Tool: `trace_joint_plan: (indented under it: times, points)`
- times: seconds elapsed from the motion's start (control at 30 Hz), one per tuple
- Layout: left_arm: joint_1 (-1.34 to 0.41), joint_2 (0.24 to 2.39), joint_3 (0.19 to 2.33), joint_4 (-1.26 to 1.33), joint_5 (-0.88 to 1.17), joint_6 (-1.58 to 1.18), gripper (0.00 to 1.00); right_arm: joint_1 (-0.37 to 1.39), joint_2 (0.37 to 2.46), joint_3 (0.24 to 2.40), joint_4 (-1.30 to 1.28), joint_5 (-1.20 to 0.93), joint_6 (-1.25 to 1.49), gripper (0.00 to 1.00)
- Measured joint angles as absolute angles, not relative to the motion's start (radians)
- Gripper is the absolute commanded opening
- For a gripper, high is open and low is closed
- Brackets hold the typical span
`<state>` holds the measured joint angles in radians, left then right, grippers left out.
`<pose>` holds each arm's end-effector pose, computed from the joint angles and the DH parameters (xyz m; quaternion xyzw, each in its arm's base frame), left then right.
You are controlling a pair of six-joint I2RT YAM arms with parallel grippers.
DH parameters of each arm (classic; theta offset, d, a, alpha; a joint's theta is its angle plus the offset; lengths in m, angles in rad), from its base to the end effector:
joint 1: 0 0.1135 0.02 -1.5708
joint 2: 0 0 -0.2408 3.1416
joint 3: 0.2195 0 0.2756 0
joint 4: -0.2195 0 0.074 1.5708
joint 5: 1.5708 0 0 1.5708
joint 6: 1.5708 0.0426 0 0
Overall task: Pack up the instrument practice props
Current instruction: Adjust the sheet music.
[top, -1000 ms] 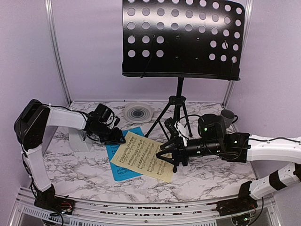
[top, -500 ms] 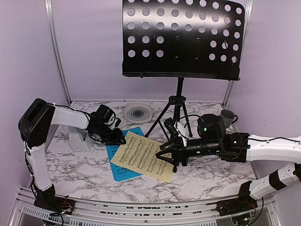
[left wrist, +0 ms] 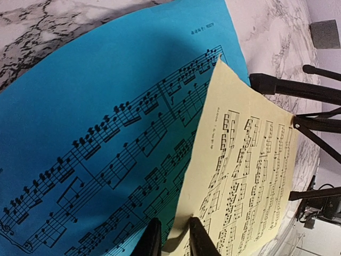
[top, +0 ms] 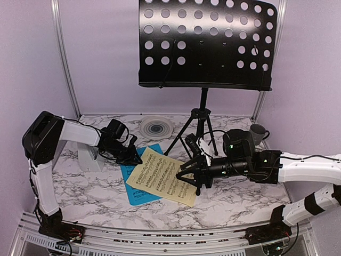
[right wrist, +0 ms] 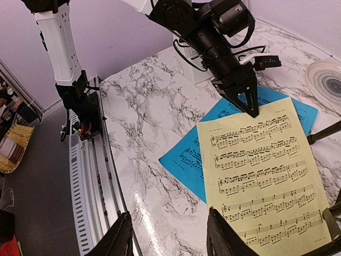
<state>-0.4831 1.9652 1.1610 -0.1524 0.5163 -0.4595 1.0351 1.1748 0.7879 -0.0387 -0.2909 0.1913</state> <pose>0.3501 -0.2074 0.0929 0.0880 0.9207 -0.3495 0.1499 0.1444 0.2672 0.2423 -0.4122 0.7265 0.4081 0.3683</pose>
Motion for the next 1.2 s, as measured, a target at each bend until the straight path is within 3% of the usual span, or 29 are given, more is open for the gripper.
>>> trace_joint_plan:
  times: [0.1, 0.3, 0.7, 1.2]
  points:
    - [-0.482, 1.965, 1.16, -0.142, 0.532, -0.462, 0.0, 1.035, 1.179, 0.788, -0.039, -0.291, 0.191, 0.45]
    - [-0.482, 1.965, 1.185, -0.197, 0.498, -0.417, 0.0, 1.035, 1.183, 0.789, -0.039, -0.291, 0.191, 0.44]
    - [-0.458, 1.97, 1.468, -0.557, 0.414, -0.092, 0.0, 1.035, 1.183, 0.789, -0.039, -0.291, 0.192, 0.44]
    - [-0.451, 2.203, 1.908, -0.923, 0.243, 0.214, 0.0, 1.04, 1.195, 0.821, -0.062, -0.291, 0.191, 0.43]
